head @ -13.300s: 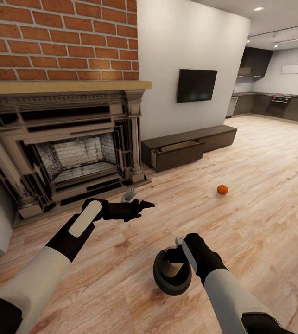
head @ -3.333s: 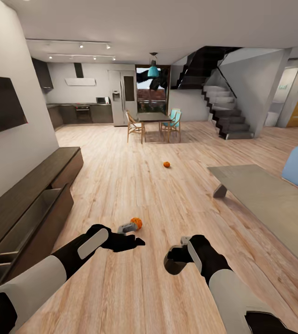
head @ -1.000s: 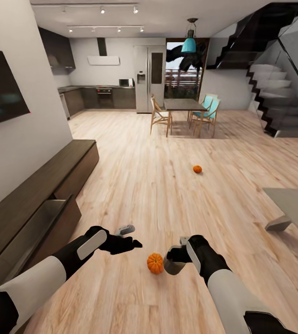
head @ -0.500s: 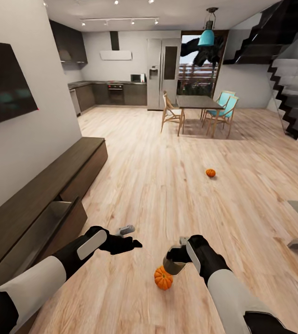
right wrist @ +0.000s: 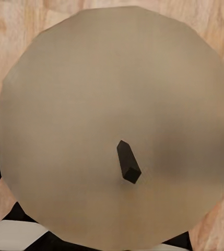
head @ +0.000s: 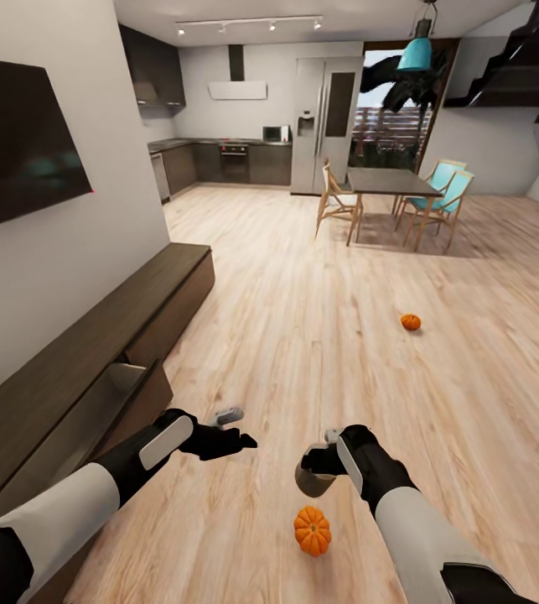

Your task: Place each of the two pumpkins and all three candles from the living room inside a cabinet in the living room (use any cabinet), then make sure every cabinet is closed, and position the cauldron so it is next to a table in the living room.

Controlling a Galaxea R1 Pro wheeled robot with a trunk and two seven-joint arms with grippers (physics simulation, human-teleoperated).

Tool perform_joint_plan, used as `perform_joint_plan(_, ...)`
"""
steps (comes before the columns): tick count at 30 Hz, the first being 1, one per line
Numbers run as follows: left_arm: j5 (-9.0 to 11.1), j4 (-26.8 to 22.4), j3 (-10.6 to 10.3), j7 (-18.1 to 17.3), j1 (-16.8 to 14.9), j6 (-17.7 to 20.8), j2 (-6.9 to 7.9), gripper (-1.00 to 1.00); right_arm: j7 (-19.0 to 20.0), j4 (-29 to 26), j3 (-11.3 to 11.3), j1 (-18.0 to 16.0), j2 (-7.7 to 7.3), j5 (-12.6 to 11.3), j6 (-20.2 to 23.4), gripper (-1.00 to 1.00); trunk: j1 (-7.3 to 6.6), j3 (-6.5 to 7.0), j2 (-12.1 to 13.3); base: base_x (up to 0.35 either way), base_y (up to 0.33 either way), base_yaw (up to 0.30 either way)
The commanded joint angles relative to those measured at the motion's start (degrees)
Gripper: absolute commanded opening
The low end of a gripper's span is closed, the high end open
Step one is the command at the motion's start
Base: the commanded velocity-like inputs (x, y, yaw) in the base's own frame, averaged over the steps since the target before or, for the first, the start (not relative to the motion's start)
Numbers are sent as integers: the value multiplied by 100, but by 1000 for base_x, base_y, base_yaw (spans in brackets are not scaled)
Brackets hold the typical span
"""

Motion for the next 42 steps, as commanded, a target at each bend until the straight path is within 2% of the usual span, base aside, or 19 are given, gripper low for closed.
perform_joint_plan(1, 0, 0, 2, 0, 0, 0, 0, 100, 3, -1, 0, -1, 0, -10, 3, -100, 0, -8, 0, 86, 0, 176)
perform_joint_plan(42, 9, 1, 18, 1, 0, -173, 9, 100, 8, -16, 9, -1, -5, -17, -7, -100, 0, -313, 0, 3, 0, 173)
